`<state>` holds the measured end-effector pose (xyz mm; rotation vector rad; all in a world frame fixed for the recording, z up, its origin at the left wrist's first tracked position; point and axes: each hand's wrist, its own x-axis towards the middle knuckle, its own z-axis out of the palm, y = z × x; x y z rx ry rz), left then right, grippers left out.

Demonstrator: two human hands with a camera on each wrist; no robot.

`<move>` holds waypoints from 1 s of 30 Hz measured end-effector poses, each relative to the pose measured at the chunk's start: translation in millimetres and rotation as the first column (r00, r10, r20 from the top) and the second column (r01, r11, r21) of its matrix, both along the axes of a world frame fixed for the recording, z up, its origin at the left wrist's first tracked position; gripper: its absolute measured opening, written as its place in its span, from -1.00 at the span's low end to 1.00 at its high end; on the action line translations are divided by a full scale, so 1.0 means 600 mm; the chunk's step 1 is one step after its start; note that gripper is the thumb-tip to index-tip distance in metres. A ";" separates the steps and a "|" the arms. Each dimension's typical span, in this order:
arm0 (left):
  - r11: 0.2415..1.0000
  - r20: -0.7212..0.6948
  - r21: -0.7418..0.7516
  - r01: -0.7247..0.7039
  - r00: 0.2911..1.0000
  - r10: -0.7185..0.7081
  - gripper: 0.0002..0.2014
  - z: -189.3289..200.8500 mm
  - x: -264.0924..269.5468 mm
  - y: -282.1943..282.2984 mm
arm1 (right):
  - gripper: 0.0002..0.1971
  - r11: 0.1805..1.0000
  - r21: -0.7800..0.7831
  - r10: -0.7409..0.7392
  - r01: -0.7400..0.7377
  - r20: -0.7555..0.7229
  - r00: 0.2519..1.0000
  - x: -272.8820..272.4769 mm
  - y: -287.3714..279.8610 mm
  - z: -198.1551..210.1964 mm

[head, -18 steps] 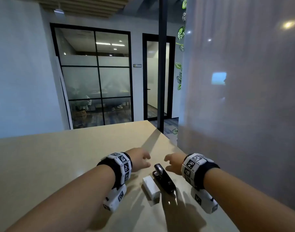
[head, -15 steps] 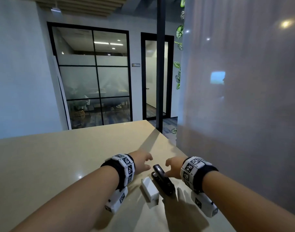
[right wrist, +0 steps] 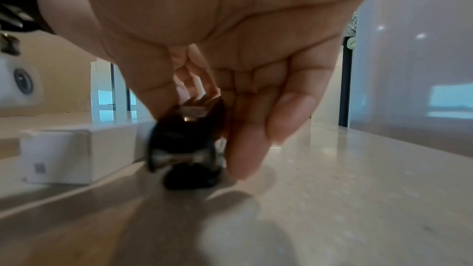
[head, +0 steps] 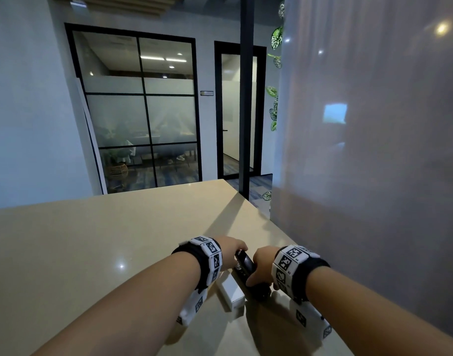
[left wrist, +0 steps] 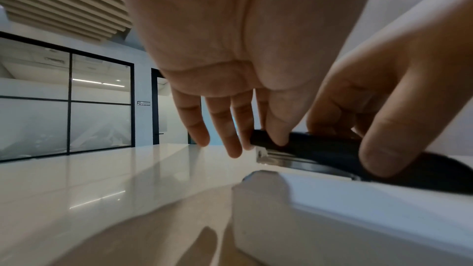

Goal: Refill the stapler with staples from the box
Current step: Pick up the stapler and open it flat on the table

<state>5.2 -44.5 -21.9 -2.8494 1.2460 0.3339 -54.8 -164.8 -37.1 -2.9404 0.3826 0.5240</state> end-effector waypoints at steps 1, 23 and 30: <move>1.000 0.001 -0.016 -0.006 1.000 0.006 -0.49 -0.001 -0.001 0.000 | -0.57 1.000 0.000 0.005 -0.005 0.005 1.000 0.001 0.001 -0.001; 0.894 -0.207 -0.189 -0.407 0.906 0.369 -0.55 -0.003 0.040 0.191 | -0.83 0.917 -0.245 0.357 -0.314 0.158 0.921 0.109 0.127 -0.001; 0.887 -0.178 -0.041 -0.461 0.876 0.447 -0.53 -0.010 0.018 0.296 | -0.82 0.848 -0.207 0.514 -0.488 0.095 0.853 0.091 0.233 -0.006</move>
